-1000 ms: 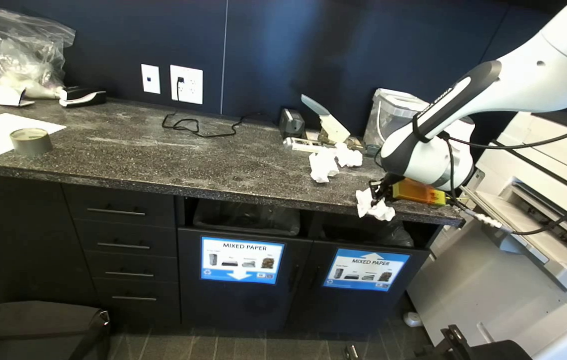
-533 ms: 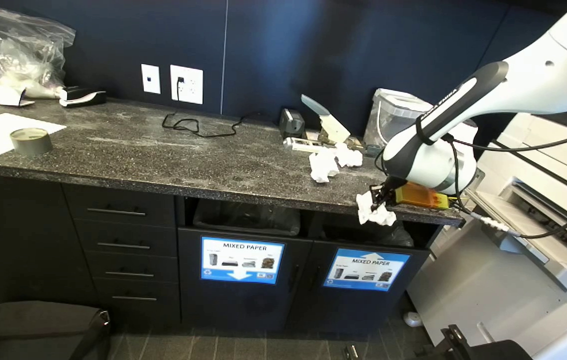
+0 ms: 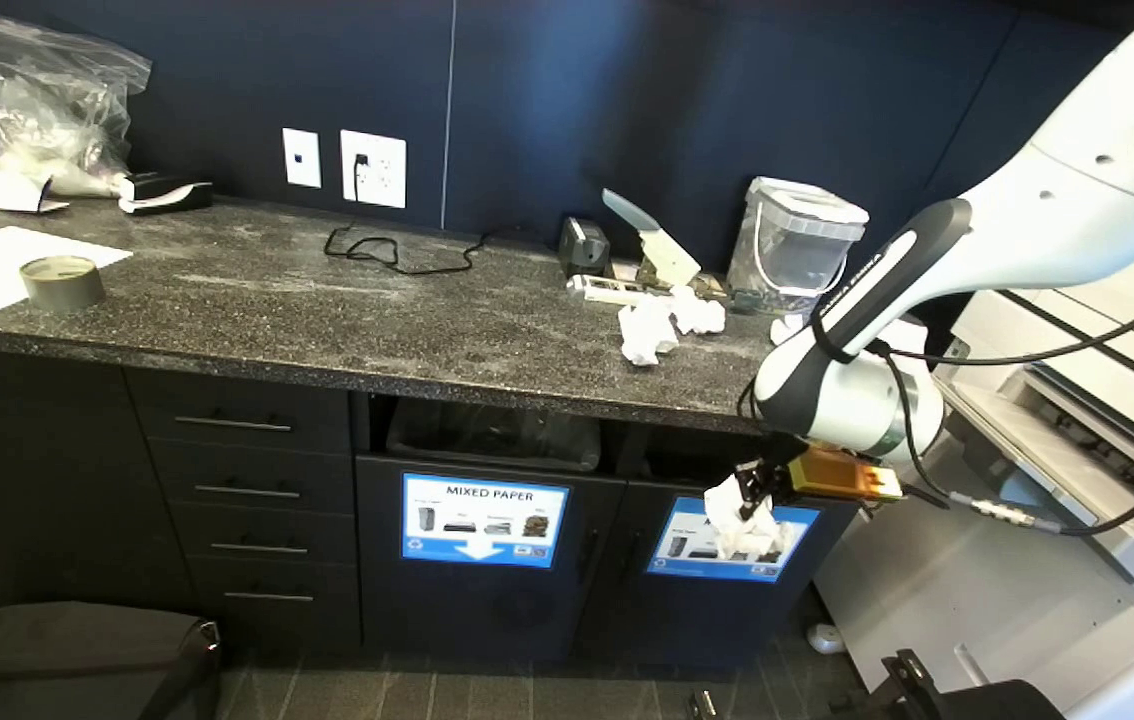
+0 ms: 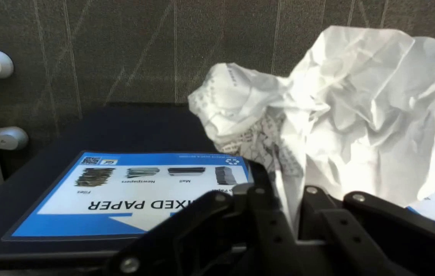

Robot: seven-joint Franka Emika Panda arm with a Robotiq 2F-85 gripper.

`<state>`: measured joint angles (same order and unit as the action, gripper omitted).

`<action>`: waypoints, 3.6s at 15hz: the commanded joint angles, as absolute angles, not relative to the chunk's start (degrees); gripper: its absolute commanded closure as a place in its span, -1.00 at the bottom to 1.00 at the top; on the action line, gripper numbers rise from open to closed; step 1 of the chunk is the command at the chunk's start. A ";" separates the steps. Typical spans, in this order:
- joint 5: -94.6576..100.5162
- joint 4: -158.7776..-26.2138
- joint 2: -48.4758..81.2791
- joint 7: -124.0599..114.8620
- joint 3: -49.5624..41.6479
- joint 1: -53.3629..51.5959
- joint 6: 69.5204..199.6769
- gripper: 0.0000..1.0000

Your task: Pick up the papers from the counter and put them in the bin

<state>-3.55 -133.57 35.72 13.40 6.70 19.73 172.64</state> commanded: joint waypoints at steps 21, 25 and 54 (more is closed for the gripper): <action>-6.65 -108.78 70.03 -9.77 2.15 12.29 226.60 0.76; -12.01 -102.37 74.99 -10.88 1.71 11.25 228.64 0.76; -3.48 -84.82 83.85 -13.73 3.28 14.19 228.44 -0.93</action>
